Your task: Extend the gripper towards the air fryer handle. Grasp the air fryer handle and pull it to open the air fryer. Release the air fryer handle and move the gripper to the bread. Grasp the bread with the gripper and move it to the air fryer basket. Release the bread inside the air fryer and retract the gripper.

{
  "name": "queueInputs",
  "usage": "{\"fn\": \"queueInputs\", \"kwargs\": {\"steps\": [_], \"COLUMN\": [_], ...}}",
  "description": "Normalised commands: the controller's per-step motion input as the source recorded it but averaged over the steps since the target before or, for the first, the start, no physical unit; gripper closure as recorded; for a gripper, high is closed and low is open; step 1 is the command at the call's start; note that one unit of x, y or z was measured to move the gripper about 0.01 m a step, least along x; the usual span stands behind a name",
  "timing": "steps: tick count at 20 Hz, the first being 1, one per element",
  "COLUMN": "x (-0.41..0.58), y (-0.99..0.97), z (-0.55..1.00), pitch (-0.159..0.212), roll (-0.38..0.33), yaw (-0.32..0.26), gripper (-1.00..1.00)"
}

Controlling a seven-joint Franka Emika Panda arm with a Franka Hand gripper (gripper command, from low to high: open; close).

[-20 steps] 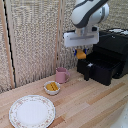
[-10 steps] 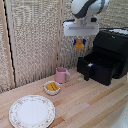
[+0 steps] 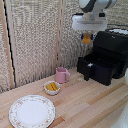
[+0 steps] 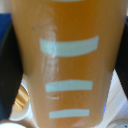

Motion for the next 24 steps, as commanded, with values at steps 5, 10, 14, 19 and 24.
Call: {"fn": "queueInputs", "kwargs": {"steps": [5, 10, 14, 19, 24], "x": [0.134, 0.267, 0.091, 0.109, 0.074], "y": [-0.77, -0.71, -0.59, -0.4, -0.1], "z": [-0.01, -0.12, -0.16, -0.24, -0.37], "pitch": [-0.077, -0.048, 0.0, 0.0, 0.036], "roll": [0.063, 0.081, 0.045, 0.022, 0.0], "yaw": [-0.112, -0.113, -0.188, -0.237, -0.104], "gripper": [1.0, 1.0, 1.0, 1.0, 1.0]}}
